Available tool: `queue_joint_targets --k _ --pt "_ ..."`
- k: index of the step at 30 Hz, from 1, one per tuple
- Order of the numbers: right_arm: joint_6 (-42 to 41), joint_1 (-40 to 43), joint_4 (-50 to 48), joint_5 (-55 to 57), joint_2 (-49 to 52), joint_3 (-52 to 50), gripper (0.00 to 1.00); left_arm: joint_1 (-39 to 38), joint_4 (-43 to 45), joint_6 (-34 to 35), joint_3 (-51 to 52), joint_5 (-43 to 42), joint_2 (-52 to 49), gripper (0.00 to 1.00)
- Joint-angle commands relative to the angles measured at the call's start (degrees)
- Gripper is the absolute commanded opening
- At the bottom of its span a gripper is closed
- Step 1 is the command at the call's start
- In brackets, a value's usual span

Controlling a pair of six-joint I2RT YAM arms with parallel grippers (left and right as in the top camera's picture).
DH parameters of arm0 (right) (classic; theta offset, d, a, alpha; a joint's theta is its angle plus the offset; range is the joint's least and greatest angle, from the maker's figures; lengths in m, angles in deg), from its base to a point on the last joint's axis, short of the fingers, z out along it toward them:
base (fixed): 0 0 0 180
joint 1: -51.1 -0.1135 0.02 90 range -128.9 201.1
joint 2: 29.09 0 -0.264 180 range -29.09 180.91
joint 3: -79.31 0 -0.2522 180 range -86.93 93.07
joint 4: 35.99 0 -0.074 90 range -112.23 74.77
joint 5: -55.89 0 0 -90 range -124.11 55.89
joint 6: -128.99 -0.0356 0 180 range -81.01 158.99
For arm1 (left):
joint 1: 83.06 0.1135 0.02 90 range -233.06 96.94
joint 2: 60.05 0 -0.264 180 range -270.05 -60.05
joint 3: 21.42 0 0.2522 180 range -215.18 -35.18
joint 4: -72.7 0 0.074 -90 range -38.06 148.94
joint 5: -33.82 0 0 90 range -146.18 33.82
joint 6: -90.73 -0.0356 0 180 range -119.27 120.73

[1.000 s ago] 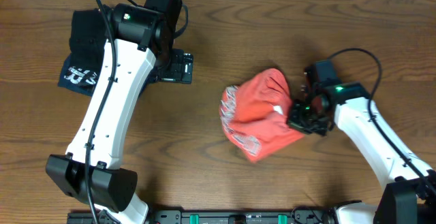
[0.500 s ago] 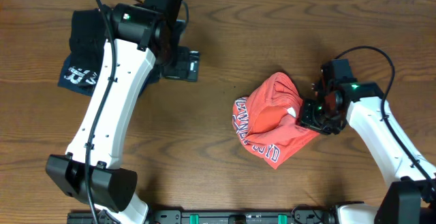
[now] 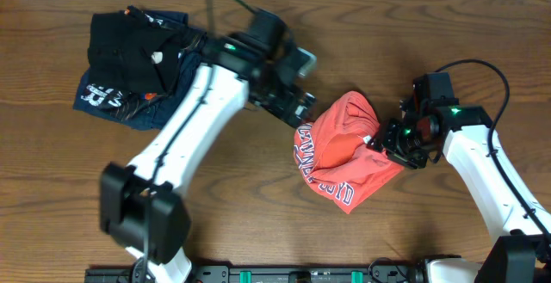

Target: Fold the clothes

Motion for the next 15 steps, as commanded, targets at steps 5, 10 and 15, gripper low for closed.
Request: queue_joint_targets --k 5,10,15 --pt "-5.79 -2.86 -0.83 4.85 -0.61 -3.85 0.31 -7.48 3.41 -5.92 1.46 -1.66 -7.26 0.96" --pt "-5.95 -2.36 -0.46 7.74 -0.61 -5.70 0.01 -9.51 6.58 -5.88 1.46 -0.63 -11.91 0.89" --pt "-2.71 1.09 1.09 7.63 -1.20 -4.81 0.01 -9.68 12.11 -5.81 1.46 -0.61 -14.73 0.52"
